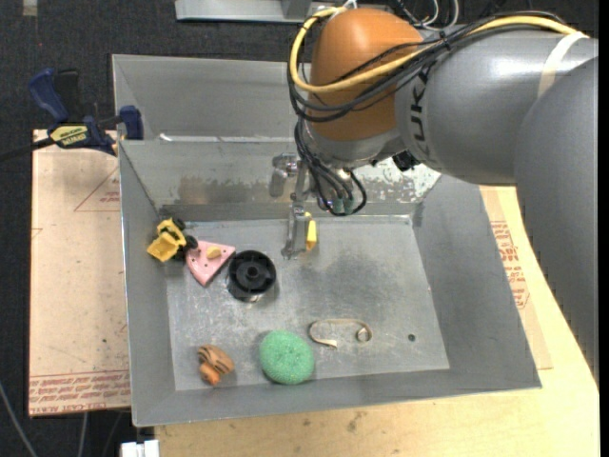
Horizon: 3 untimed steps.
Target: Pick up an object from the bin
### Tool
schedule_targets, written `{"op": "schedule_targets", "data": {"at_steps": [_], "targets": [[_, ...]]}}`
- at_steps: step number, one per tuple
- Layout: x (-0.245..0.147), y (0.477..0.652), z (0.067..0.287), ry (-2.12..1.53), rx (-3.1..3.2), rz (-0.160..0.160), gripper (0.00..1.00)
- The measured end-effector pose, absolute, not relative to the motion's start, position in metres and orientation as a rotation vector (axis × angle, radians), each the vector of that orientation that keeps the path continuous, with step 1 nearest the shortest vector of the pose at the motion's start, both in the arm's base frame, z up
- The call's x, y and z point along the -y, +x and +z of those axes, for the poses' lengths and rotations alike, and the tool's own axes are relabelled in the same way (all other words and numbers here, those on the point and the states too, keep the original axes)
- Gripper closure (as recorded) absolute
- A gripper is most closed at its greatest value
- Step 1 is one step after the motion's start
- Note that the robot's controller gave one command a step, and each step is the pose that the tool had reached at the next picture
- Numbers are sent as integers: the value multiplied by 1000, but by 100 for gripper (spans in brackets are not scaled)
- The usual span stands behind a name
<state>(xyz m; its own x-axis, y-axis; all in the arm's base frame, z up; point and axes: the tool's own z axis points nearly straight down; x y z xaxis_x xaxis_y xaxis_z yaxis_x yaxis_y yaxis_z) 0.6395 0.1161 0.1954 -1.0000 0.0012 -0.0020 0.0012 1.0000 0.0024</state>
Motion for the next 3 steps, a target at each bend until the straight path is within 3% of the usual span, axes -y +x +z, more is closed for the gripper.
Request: {"op": "schedule_targets", "data": {"at_steps": [1,3], "targets": [[-116,640,195,2,-3140,4,0],[-140,614,103,-271,-3129,1,0]]}}
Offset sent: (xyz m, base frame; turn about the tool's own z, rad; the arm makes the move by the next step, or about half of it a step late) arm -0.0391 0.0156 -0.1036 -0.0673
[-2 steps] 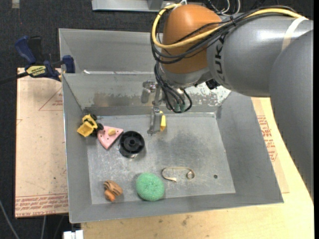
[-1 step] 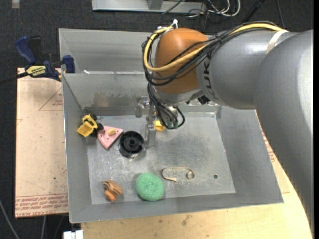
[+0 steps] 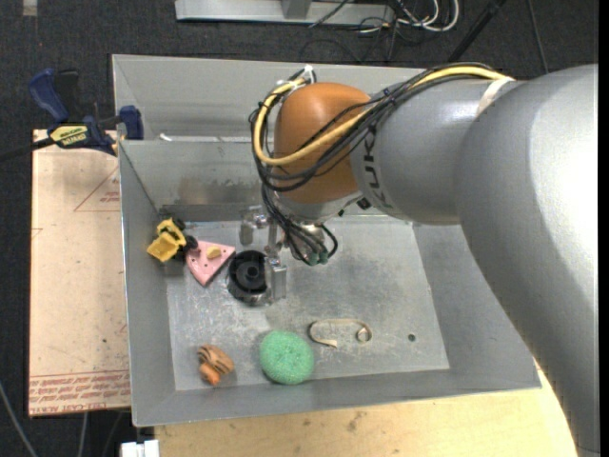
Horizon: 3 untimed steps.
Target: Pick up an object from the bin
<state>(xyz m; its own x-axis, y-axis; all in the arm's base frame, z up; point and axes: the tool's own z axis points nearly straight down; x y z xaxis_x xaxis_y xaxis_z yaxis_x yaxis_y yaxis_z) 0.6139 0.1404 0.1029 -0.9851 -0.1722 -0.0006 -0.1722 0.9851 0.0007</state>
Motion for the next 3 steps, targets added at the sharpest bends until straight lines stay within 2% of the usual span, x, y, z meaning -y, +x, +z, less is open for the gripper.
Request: {"op": "schedule_targets", "data": {"at_steps": [1,2,3], "targets": [[-146,578,73,124,-3135,3,100],[-146,578,73,125,-3135,4,100],[-153,571,116,132,-3145,-2,100]]}}
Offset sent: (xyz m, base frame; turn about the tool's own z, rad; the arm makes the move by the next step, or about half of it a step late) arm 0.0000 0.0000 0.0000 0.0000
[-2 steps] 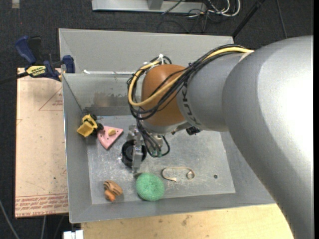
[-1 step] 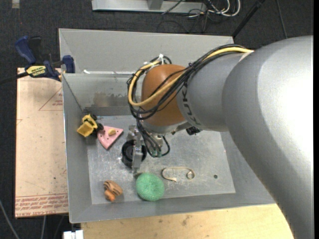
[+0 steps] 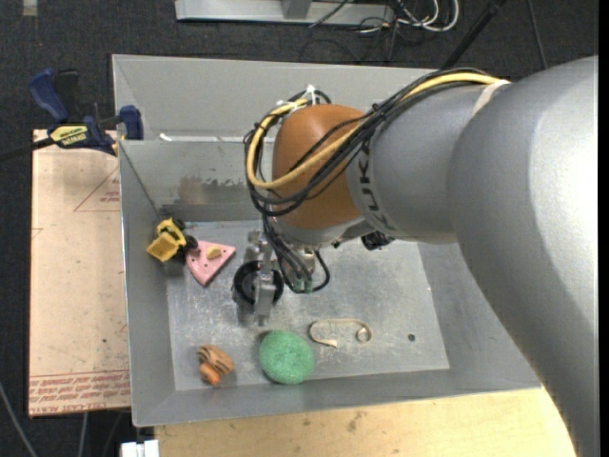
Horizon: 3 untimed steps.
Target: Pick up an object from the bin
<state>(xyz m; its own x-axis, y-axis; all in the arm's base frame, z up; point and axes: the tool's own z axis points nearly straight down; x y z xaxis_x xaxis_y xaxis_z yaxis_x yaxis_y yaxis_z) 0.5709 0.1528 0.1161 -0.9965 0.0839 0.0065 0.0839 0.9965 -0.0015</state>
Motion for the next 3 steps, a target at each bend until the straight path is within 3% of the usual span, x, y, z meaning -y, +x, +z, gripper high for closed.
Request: {"op": "schedule_targets", "data": {"at_steps": [1,2,3], "targets": [[-113,623,122,-112,3159,-10,100],[-103,603,142,-137,3128,5,100],[-118,628,198,-121,3144,-3,100]]}}
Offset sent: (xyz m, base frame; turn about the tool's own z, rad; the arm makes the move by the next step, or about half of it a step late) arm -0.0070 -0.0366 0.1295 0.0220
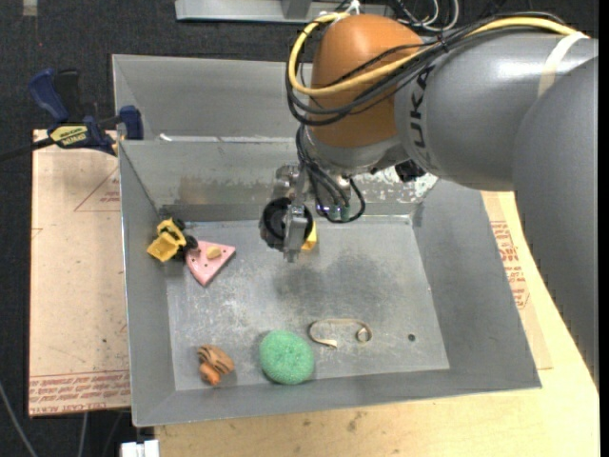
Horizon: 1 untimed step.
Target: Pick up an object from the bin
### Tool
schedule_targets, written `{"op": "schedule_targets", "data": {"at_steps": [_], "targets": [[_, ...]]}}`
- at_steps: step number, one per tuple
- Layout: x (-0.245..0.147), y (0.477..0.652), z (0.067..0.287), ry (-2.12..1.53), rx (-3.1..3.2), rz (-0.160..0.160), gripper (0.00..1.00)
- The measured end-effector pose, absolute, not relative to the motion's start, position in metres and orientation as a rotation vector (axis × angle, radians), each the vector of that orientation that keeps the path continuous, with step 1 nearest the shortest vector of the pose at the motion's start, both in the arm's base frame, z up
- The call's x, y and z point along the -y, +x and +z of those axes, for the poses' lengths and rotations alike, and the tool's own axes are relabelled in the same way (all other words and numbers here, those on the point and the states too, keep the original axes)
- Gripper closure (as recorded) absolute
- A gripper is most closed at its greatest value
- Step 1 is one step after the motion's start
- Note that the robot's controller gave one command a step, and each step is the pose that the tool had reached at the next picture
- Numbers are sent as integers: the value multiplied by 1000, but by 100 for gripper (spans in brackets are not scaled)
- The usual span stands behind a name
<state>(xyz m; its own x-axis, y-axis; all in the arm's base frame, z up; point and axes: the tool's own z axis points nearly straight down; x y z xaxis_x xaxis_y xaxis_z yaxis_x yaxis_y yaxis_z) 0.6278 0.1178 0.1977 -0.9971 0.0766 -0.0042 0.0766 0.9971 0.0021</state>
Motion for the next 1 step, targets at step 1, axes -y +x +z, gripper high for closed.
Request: {"op": "schedule_targets", "data": {"at_steps": [1], "targets": [[-89,585,241,115,-3151,-2,100]]}}
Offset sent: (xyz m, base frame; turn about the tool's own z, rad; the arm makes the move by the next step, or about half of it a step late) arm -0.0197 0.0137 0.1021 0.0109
